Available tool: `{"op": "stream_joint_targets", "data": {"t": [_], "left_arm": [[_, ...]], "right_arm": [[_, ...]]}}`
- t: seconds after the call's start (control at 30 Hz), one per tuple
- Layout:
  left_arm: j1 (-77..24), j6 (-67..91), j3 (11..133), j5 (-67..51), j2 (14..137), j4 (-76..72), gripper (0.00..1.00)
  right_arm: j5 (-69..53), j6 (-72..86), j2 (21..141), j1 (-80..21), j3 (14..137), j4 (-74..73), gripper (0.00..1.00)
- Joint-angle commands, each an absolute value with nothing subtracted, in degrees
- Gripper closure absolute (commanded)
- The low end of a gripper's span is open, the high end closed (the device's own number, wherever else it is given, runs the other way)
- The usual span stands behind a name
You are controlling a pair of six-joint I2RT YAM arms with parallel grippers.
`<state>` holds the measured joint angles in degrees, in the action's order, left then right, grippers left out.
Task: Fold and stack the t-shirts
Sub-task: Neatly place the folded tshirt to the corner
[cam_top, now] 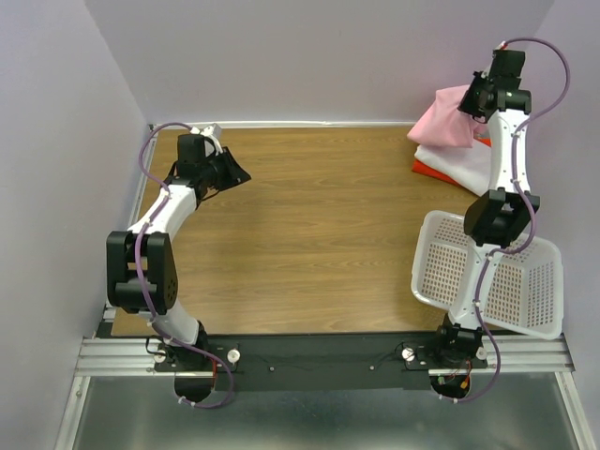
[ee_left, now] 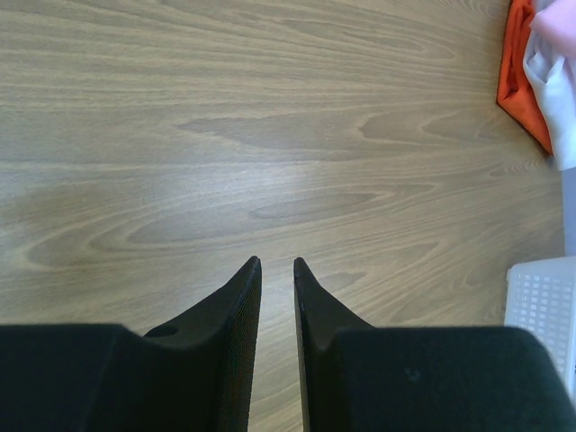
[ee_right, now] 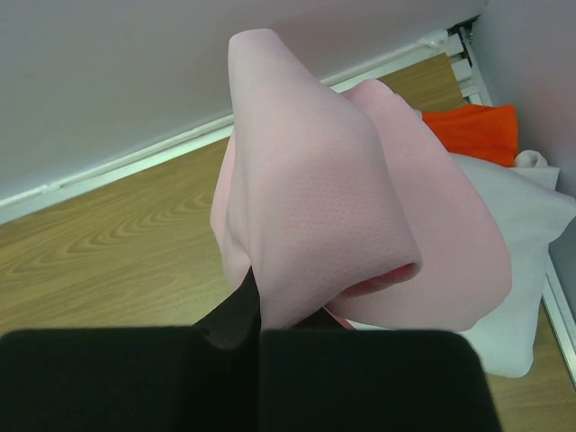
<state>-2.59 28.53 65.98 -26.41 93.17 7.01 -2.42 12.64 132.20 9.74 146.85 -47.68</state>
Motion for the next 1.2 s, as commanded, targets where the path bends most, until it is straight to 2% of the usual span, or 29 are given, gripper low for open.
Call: {"op": "stream_joint_targets", "data": {"t": [0.0,0.7,1.17], "left_arm": [[-2.2,27.69,67.76,-26.19,94.04,7.56,0.71],[-2.37,26.89,68.99,-26.81,95.89,8.88,0.71],[-2.72,27.07,69.17,-26.63,96.15,9.14,0.71]], "right_arm": [[-4.66,13.19,129.11,10.37,144.76,-46.23,1.0],[3.42,10.11,128.32,12.66,137.9,-46.32,1.0],[0.35,10.46,128.94,16.43,139.66,-46.32,1.0]]}}
